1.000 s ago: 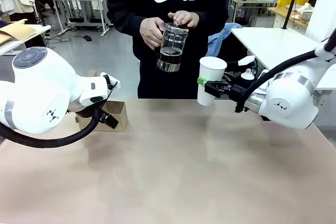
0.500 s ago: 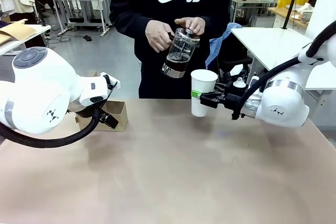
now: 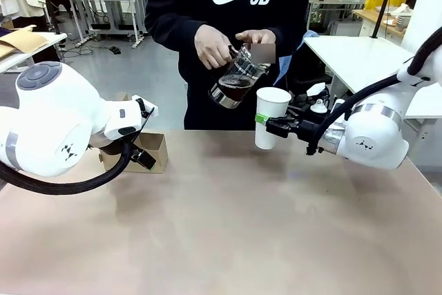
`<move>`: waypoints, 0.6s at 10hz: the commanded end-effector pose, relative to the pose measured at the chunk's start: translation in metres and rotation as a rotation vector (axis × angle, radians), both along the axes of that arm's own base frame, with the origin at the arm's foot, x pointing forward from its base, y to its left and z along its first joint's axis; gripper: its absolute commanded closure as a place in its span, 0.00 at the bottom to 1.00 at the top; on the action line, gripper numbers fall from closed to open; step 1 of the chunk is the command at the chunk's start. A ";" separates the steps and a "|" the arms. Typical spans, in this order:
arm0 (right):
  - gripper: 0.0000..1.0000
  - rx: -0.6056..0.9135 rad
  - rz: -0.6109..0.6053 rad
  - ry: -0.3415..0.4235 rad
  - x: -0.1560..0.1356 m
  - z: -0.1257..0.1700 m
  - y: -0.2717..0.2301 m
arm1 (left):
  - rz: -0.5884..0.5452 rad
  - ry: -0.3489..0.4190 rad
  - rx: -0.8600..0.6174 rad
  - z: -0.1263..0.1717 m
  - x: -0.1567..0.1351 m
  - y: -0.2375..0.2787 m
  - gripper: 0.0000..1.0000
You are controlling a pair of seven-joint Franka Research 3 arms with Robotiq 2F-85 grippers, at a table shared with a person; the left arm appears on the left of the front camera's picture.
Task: Pour a drink into a cup and package it in a carrier.
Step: When a person places the Paper Cup Lid on the 600 ml Paper Cup , lift the 600 ml Paper Cup.
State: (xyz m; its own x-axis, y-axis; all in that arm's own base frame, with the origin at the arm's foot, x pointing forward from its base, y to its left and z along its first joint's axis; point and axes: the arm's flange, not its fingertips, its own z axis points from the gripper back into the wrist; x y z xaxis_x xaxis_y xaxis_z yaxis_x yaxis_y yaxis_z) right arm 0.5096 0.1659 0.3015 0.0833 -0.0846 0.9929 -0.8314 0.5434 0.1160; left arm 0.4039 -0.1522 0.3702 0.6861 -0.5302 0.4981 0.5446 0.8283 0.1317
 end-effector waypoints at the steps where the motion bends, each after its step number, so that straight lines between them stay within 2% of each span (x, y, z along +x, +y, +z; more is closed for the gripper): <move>1: 0.19 -0.014 -0.028 -0.017 -0.002 0.001 0.006 | 0.000 0.000 -0.001 0.000 0.000 0.001 0.00; 6: 0.19 -0.014 -0.028 -0.017 -0.002 0.001 0.006 | 0.000 0.000 -0.001 0.000 0.000 0.001 0.00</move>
